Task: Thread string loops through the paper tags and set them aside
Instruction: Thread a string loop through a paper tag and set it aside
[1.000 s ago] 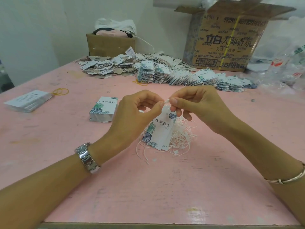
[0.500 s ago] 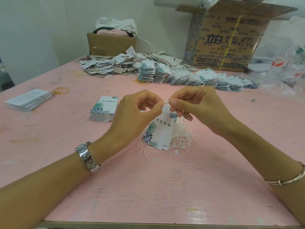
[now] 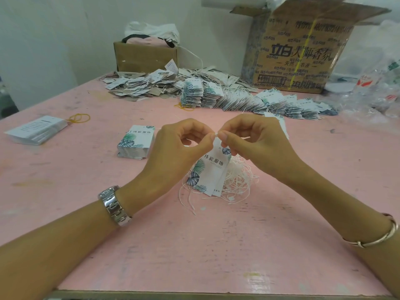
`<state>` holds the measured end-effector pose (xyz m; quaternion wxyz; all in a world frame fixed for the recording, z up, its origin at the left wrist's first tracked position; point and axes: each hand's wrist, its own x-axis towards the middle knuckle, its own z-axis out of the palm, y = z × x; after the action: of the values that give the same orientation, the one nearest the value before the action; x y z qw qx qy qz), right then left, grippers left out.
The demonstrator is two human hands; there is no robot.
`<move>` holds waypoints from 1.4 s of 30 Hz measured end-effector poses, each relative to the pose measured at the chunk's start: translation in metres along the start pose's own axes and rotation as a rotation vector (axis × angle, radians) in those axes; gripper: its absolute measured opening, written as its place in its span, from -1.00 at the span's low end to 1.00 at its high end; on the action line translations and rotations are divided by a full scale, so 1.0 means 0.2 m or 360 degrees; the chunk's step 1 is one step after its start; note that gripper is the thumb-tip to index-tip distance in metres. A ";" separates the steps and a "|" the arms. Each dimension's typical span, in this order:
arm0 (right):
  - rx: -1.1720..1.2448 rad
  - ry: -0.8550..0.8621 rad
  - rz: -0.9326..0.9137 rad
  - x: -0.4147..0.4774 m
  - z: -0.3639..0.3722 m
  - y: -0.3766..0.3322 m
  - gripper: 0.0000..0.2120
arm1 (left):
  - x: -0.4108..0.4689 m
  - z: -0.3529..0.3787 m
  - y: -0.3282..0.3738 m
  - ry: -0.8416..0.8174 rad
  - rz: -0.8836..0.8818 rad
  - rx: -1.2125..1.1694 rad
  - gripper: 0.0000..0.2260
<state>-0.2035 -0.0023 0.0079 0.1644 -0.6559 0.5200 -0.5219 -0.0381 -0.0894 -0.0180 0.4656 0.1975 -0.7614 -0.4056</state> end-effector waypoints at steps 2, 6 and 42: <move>0.0063 0.0000 0.0028 0.00 0.00 0.00 -0.98 | 0.00 0.00 0.00 -0.0026 0.0003 -0.0004 -0.92; 0.0235 -0.0024 0.0118 0.01 -0.01 0.01 -0.88 | 0.00 0.00 0.01 -0.0097 0.0021 0.0018 -0.98; 0.0295 -0.0221 0.0239 0.01 -0.02 0.02 -0.86 | -0.03 -0.02 0.02 -0.0184 0.0048 0.0198 -0.92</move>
<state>-0.2082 -0.0038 0.0068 0.2986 -0.6316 0.5046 -0.5072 -0.0319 -0.0850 -0.0166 0.4137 0.1909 -0.8135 -0.3613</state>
